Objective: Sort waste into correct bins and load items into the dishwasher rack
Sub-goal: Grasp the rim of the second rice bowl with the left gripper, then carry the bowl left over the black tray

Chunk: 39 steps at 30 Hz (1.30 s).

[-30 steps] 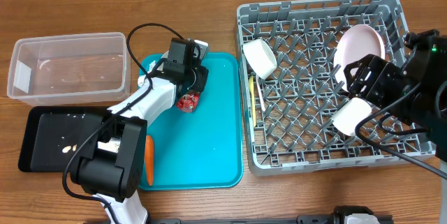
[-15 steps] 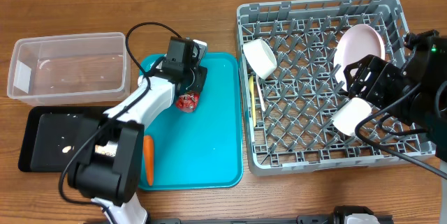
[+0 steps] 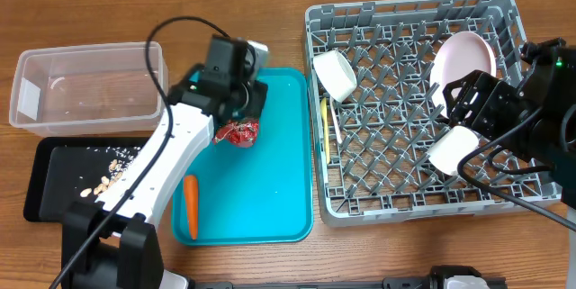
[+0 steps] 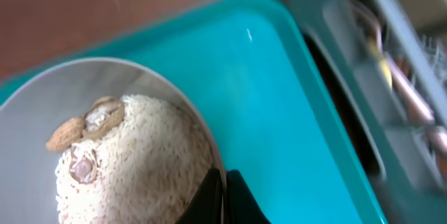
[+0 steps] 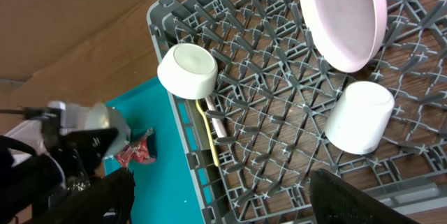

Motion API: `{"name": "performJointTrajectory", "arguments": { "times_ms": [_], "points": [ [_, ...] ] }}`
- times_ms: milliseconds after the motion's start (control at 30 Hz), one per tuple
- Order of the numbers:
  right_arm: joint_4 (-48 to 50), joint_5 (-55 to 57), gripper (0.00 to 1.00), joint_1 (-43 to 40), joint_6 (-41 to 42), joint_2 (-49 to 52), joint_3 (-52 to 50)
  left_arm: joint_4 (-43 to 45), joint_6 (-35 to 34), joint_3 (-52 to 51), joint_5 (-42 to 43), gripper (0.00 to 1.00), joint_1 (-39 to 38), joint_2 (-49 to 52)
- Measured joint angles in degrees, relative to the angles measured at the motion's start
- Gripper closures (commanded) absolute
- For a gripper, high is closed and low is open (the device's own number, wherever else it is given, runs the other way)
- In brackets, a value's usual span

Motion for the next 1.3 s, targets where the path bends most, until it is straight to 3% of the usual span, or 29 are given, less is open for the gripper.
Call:
{"name": "performJointTrajectory", "arguments": {
  "times_ms": [333,533,767,1000,1133,1167,1233,1300],
  "points": [
    [-0.3,0.5,0.16,0.0,0.0,0.0,0.0,-13.4,-6.1,0.0,-6.8,0.96,-11.6,-0.1],
    [-0.6,0.5,0.15,0.0,0.0,0.0,0.0,-10.4,-11.9,-4.0,-8.0,0.96,-17.5,-0.3],
    [-0.6,0.6,0.15,0.0,0.0,0.0,0.0,-3.2,-15.6,-13.3,-9.1,0.96,-18.2,-0.3],
    [-0.6,1.1,0.15,0.0,0.0,0.0,0.0,-1.7,-16.7,-16.2,-8.6,0.69,-18.2,-1.1],
    [-0.6,1.1,0.15,0.0,0.0,0.0,0.0,-1.9,-16.9,-17.2,-8.3,0.67,-18.2,-1.1],
    [-0.6,1.1,0.15,0.0,0.0,0.0,0.0,-1.8,-16.8,-17.4,-8.3,0.67,-18.2,-1.1],
    [-0.6,1.2,0.15,0.0,0.0,0.0,0.0,-1.8,-17.1,-17.7,-8.3,0.95,-18.2,-1.1],
    [-0.6,1.1,0.15,0.0,0.0,0.0,0.0,-1.6,-16.8,-17.8,-8.4,0.96,-18.2,-1.1]
  ]
}}
